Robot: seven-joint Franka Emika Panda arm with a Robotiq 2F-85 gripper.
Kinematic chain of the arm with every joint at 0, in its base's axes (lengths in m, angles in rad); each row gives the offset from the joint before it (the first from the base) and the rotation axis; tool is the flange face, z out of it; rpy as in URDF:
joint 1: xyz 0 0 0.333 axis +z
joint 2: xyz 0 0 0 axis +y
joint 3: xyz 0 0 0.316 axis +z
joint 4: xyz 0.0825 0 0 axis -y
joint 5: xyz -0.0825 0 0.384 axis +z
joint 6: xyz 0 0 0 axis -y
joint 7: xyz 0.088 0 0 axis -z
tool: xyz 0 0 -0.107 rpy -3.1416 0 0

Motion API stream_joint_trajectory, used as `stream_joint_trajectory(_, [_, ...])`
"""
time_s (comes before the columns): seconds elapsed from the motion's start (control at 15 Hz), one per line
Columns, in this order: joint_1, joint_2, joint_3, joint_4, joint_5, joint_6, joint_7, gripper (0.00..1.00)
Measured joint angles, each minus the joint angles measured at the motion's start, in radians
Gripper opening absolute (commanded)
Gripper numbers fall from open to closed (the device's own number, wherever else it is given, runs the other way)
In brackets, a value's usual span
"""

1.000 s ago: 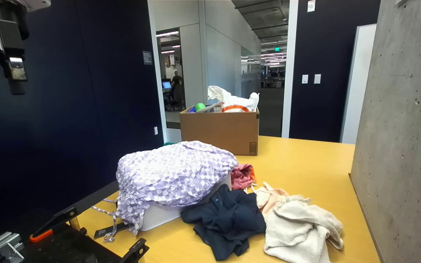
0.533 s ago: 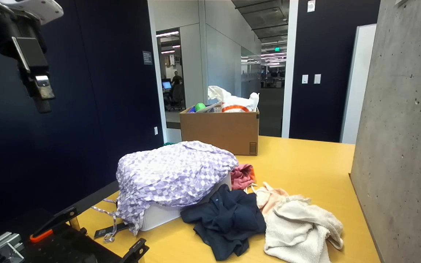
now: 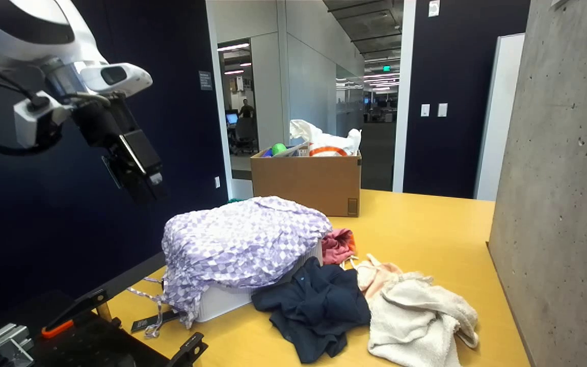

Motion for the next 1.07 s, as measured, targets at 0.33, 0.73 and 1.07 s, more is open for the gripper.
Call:
stream_joint_trajectory(0.33, [0.01, 0.167, 0.012, 0.001, -0.142, 0.106, 0.147, 1.0])
stream_joint_trajectory(0.73, [-0.024, 0.318, 0.011, 0.025, -0.327, 0.193, 0.259, 1.0])
stream_joint_trajectory(1.07, [-0.032, 0.479, -0.009, 0.122, -0.526, 0.202, 0.341, 1.0])
